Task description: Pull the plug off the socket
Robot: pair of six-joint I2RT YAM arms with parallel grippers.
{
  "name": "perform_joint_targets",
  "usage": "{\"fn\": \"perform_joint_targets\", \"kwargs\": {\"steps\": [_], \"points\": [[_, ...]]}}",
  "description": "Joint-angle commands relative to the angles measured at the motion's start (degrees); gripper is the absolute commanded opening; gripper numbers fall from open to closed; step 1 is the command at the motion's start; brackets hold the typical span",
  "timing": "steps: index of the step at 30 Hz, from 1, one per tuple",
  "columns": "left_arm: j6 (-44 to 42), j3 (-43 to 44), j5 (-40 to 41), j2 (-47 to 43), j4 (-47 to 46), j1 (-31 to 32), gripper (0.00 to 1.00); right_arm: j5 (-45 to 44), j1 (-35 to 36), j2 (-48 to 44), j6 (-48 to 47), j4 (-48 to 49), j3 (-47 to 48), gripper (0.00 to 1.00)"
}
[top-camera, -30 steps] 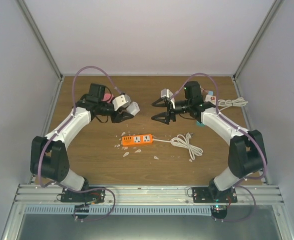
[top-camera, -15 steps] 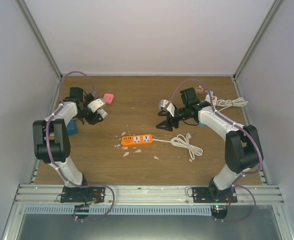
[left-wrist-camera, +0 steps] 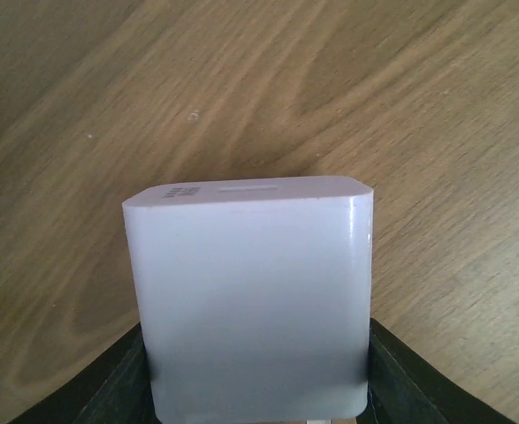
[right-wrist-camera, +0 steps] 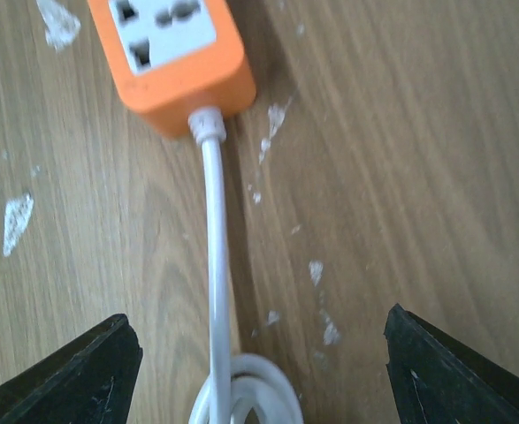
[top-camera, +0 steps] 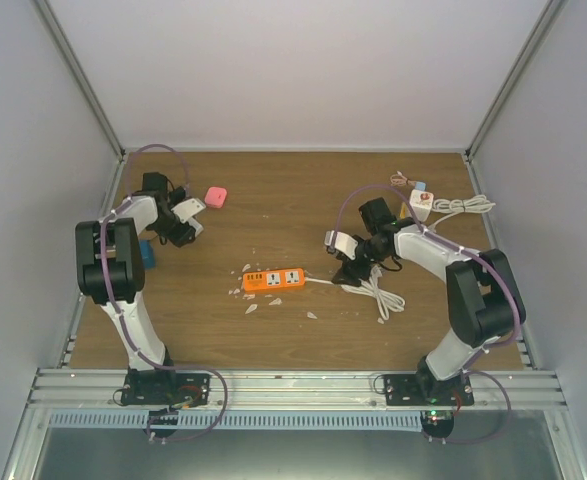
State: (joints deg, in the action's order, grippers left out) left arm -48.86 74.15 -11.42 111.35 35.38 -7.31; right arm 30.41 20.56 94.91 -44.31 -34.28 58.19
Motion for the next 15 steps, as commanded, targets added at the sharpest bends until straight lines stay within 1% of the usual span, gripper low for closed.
{"fn": "perform_joint_targets", "kwargs": {"steps": [1, 5, 8, 10, 15], "points": [[0.3, 1.0, 2.8, 1.7, -1.8, -0.5, 0.39, -5.2, -0.3, -1.2, -2.6, -2.8, -1.5, 0.77], [0.2, 1.3, 2.3, 1.9, -0.8, -0.4, 0.54, -7.8, -0.3, -0.7, -3.3, -3.1, -2.5, 0.76], [0.3, 1.3, 0.7, 1.3, 0.1, -0.5, 0.73, -8.6, -0.3, 0.1, -3.8, -3.3, -2.6, 0.75], [0.3, 1.3, -0.4, 0.6, 0.4, -0.5, 0.82, -8.9, -0.3, 0.3, -4.0, -3.3, -2.5, 0.74], [0.8, 1.8, -2.8, -1.9, 1.5, -0.4, 0.93, -8.4, -0.2, 1.6, -4.4, -3.8, -1.1, 0.71]]}}
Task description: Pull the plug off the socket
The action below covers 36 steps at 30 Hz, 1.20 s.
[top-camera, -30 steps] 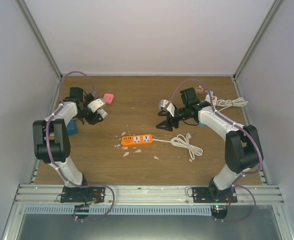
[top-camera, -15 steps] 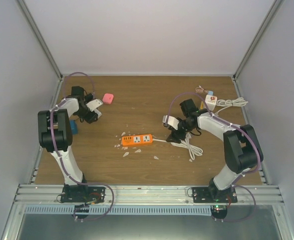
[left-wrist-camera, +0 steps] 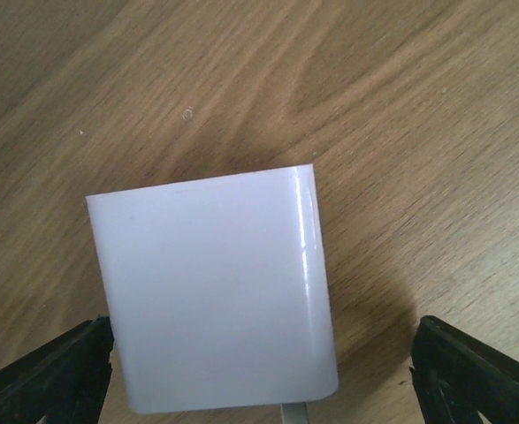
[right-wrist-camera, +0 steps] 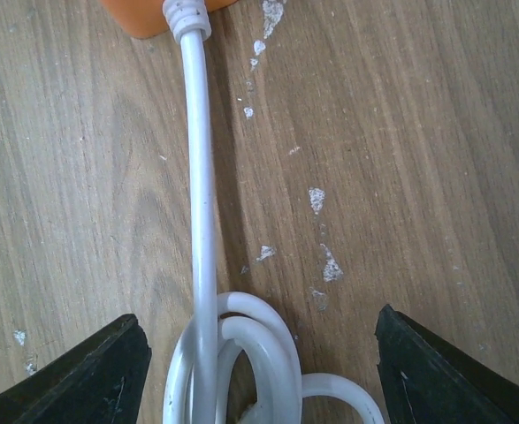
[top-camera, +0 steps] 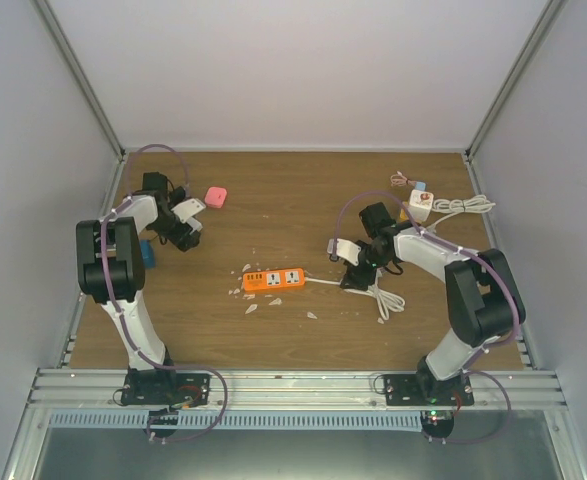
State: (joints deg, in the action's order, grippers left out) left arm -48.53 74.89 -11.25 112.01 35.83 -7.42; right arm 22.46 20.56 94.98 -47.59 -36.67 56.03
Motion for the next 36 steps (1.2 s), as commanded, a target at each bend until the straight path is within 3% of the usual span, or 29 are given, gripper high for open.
{"fn": "perform_joint_targets", "kwargs": {"steps": [1, 6, 15, 23, 36], "points": [[0.7, 1.4, -3.4, -3.2, 1.4, -0.4, 0.95, -0.2, -0.2, 2.0, -1.2, -1.7, 1.5, 0.7], [1.5, 2.4, -5.3, -6.9, 1.6, -0.2, 0.99, -1.3, 0.4, 4.4, -2.3, -1.7, 1.5, 0.65], [5.6, 5.2, -12.3, -10.6, 4.1, 0.6, 0.99, -4.3, 0.4, 3.4, -3.5, -1.1, -1.3, 0.41], [8.2, 5.7, -13.9, -11.9, 4.3, 6.1, 0.99, -7.7, -1.2, 0.2, -5.7, -1.3, -5.9, 0.22], [7.7, 5.4, -17.2, -11.6, 5.1, 17.2, 0.99, -10.6, -12.5, -9.3, -18.4, -3.5, -15.2, 0.16]]}}
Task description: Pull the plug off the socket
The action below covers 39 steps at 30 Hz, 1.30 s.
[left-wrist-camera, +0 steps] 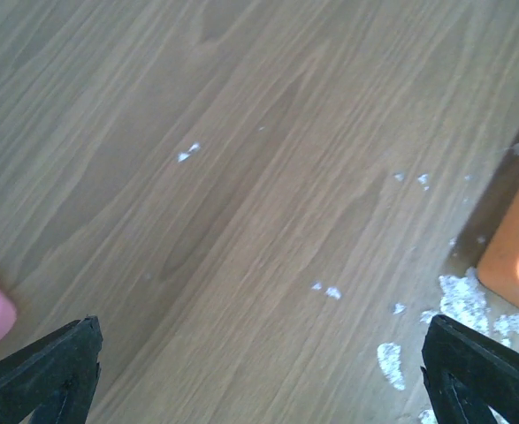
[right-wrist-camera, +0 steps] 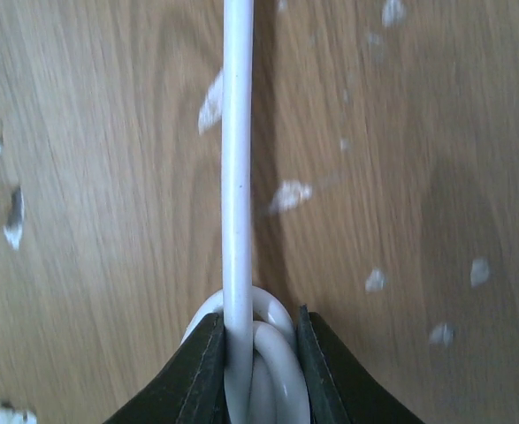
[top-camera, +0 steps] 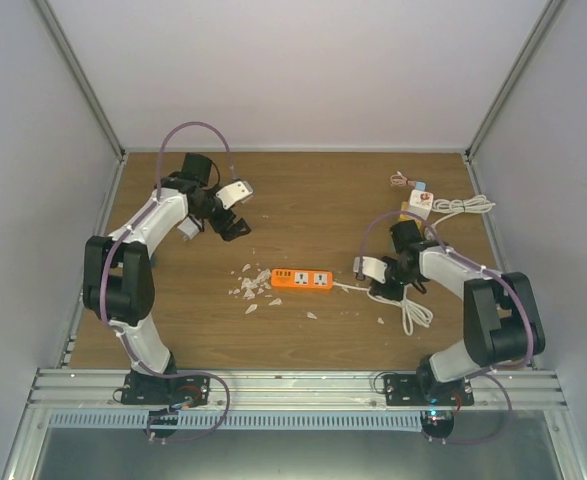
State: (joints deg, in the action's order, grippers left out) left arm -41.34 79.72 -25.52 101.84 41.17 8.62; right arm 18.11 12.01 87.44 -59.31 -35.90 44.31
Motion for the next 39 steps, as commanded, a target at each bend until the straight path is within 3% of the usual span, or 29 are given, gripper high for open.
{"fn": "perform_joint_targets", "kwargs": {"steps": [1, 8, 19, 33, 35, 39], "points": [[0.4, 0.5, -3.2, -1.3, -0.1, 1.8, 0.99, -6.8, -5.1, -2.5, -8.3, -4.1, -4.3, 0.16], [0.4, -0.2, 0.3, 0.6, -1.8, 7.0, 0.99, -11.8, -16.3, -6.7, -21.4, -2.4, -9.5, 0.16], [0.4, -0.1, 1.9, 2.4, -2.8, 10.2, 0.99, -12.8, -34.4, -6.3, -39.1, 1.6, -10.1, 0.16], [0.2, -1.2, 1.8, 3.2, -4.6, 10.5, 0.99, -14.0, -46.7, -1.7, -47.9, 2.1, -6.6, 0.18], [0.1, -1.4, 1.7, 3.3, -4.9, 10.5, 0.99, -14.2, -47.3, -1.5, -48.1, 2.0, -6.6, 0.21], [-0.1, -1.6, 1.2, 3.8, -5.3, 10.5, 0.99, -10.2, -47.4, -2.4, -45.9, -0.4, -4.1, 0.44]]}}
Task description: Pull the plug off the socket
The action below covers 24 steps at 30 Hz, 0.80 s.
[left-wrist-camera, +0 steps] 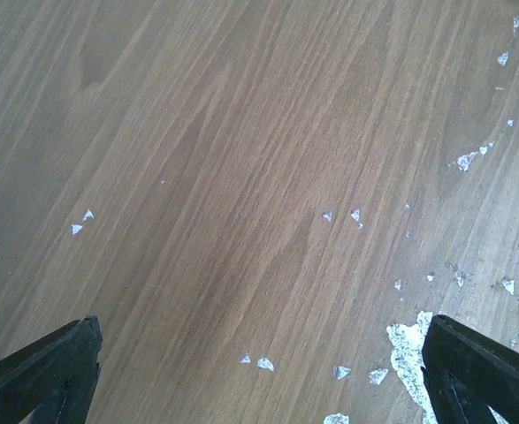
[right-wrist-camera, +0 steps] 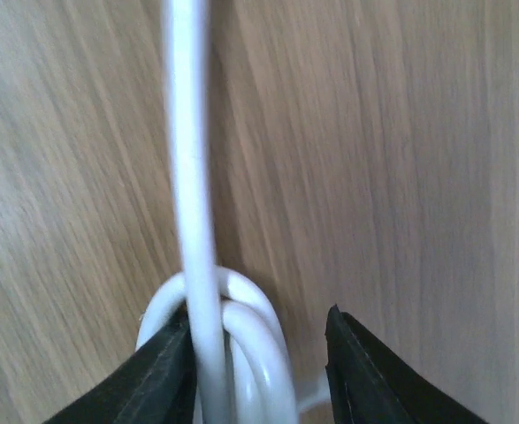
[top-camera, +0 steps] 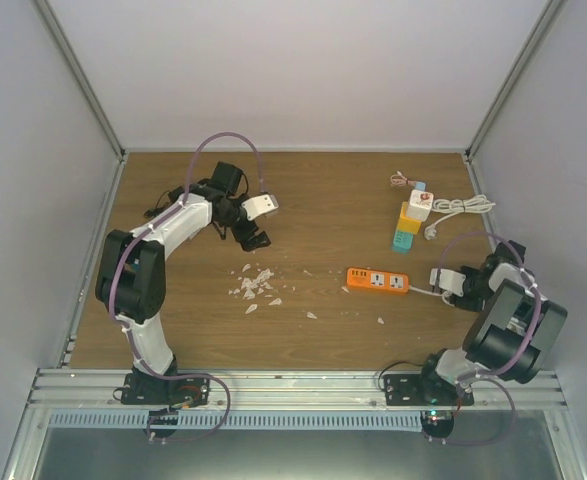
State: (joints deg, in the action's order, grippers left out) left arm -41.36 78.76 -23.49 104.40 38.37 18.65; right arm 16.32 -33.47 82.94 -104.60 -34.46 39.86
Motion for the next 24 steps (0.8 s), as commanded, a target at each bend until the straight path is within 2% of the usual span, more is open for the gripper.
{"fn": "perform_joint_targets", "kwargs": {"steps": [1, 3, 4, 10, 14, 16, 21, 24], "points": [[0.0, -0.7, -1.0, 1.3, -2.7, 0.4, 0.99, -6.1, -1.9, 2.1, 1.0, -3.7, 2.2, 0.52], [0.0, -0.9, -1.2, 1.5, -3.2, 0.5, 0.99, -1.4, -1.8, 2.4, 5.0, -6.7, 6.0, 0.67], [0.0, -1.0, -1.1, 1.5, -3.6, 0.4, 0.99, 0.9, -1.8, 2.6, 7.2, -7.9, 7.9, 0.71], [0.4, -2.8, -0.6, 1.5, -6.2, 0.4, 0.99, 16.1, -1.8, 4.8, 20.7, -12.7, 17.7, 0.82], [2.1, -4.4, 0.4, 0.5, -9.4, 0.2, 0.99, 25.1, -1.8, 5.2, 36.4, -10.0, 22.4, 0.87], [4.1, -5.2, 1.4, 0.1, -11.8, 0.0, 0.99, 27.9, -1.8, 3.9, 44.6, -7.1, 23.1, 0.98], [8.8, -7.5, 1.8, -2.1, -17.9, -1.3, 0.99, 29.1, -0.7, 0.9, 64.2, 0.3, 22.5, 1.0], [10.9, -8.2, 1.8, -3.1, -20.3, -1.9, 0.99, 26.1, 1.6, -0.2, 74.6, 3.9, 22.2, 1.0]]}}
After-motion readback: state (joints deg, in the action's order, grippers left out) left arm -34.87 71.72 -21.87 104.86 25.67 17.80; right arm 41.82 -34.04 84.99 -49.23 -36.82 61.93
